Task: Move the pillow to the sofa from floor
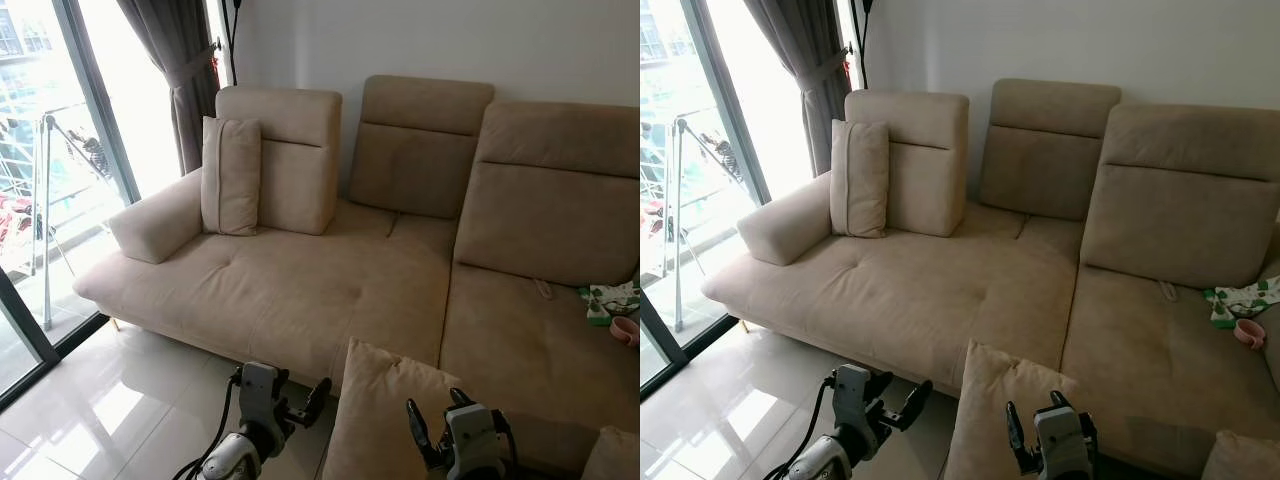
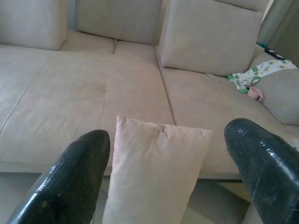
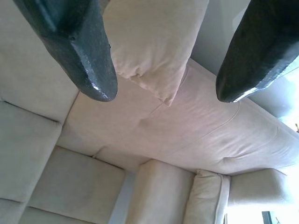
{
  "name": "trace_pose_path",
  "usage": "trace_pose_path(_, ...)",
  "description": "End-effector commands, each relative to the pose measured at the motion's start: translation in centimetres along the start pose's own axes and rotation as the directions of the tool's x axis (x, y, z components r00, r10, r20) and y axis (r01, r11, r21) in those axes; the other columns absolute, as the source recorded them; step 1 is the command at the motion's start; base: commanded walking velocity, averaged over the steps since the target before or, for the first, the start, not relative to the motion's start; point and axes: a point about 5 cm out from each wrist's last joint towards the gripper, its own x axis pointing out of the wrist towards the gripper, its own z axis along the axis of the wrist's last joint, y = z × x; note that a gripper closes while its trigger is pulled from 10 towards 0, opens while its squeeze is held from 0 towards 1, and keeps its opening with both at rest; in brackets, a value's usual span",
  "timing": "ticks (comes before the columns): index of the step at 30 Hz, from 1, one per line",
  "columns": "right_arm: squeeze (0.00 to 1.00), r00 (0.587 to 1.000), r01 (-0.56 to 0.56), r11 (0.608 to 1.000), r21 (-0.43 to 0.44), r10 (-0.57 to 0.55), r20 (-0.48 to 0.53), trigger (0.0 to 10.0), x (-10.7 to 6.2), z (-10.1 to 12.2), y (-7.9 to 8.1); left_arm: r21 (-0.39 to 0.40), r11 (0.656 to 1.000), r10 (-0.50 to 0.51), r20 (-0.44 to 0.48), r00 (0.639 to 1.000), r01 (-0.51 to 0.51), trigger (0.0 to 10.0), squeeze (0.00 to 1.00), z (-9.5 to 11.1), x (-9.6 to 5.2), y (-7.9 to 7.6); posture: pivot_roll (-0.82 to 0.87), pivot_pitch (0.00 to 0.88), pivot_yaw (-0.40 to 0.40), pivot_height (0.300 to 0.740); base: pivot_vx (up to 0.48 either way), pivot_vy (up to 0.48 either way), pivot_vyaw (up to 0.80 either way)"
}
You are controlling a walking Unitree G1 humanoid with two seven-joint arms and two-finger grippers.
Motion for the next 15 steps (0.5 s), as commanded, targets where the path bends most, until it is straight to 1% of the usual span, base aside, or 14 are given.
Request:
trace_pose_path(1,0.00,1.000,-0.012,1.000,-0.007,0.012,0.003,10.0,-0.12,-0.13,0.31,0.008,1.000,-0.011,-0.004,1.000,0.011,10.0,0.00,0.07,0.01,-0.12,0.12,0.000,0.058,0.740,0.000,0.000,0.00)
trace_pose_path(14,0.00,1.000,-0.008,1.000,0.001,0.008,0.005,10.0,-0.13,-0.17,0.65,0.015,1.000,-0.024,-0.011,1.000,0.024,10.0,0.00,0.21,0.03,-0.22,0.11,0.000,0.070,0.740,0.000,0.000,0.00)
trace_pose_path(15,0.00,1.000,-0.008,1.000,0.001,0.008,0.006,10.0,-0.12,-0.17,0.66,0.016,1.000,-0.025,-0.012,1.000,0.025,10.0,0.00,0.22,0.04,-0.21,0.11,0.000,0.070,0.740,0.240,0.000,0.00)
